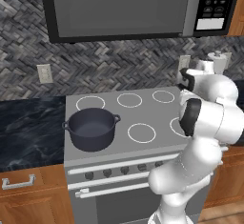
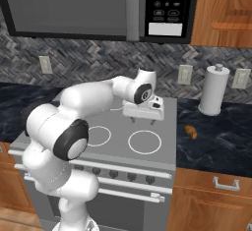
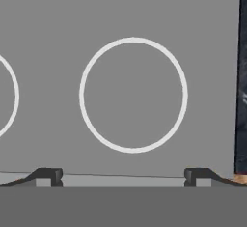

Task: Turn on the burner for the pot on the stove. Wait thirty seconds for the pot to heat up. Then add the potato to the pot.

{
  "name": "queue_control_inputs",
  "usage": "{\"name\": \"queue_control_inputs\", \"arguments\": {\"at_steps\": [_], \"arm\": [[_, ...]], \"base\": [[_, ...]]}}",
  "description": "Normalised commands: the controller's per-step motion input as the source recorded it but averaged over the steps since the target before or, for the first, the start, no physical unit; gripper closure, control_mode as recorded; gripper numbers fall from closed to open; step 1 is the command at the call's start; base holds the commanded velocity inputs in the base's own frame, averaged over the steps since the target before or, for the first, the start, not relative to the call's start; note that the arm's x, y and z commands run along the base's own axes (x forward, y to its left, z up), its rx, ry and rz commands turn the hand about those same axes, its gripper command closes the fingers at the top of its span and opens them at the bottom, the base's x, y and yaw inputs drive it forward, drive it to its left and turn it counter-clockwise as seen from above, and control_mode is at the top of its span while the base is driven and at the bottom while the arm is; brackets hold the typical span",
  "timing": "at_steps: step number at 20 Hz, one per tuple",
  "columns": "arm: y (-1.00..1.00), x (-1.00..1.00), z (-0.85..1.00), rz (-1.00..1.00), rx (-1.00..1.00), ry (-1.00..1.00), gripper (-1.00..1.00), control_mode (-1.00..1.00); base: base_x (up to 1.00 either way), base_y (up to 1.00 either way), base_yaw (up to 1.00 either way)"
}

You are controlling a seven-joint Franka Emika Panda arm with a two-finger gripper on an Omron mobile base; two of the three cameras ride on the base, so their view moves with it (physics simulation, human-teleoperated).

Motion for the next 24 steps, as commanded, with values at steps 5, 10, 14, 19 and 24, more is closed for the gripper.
{"name": "queue_control_inputs", "arguments": {"at_steps": [5, 10, 14, 19, 24], "arm": [[-0.23, 0.26, 0.0, -0.06, 0.0, 0.02, -1.0, -1.0], [-0.6, 0.26, -0.04, -0.08, 0.05, -0.01, -1.0, -1.0], [-0.88, 0.24, -0.27, -0.06, 0.12, -0.07, -1.0, -1.0], [-0.91, 0.16, -0.48, -0.06, 0.09, -0.05, -1.0, -1.0], [-0.48, 0.12, -0.41, 0.0, 0.01, -0.01, -1.0, -1.0]], "base": [[0.0, 0.0, 0.0], [0.0, 0.0, 0.0], [0.0, 0.0, 0.0], [0.0, 0.0, 0.0], [0.0, 0.0, 0.0]]}}
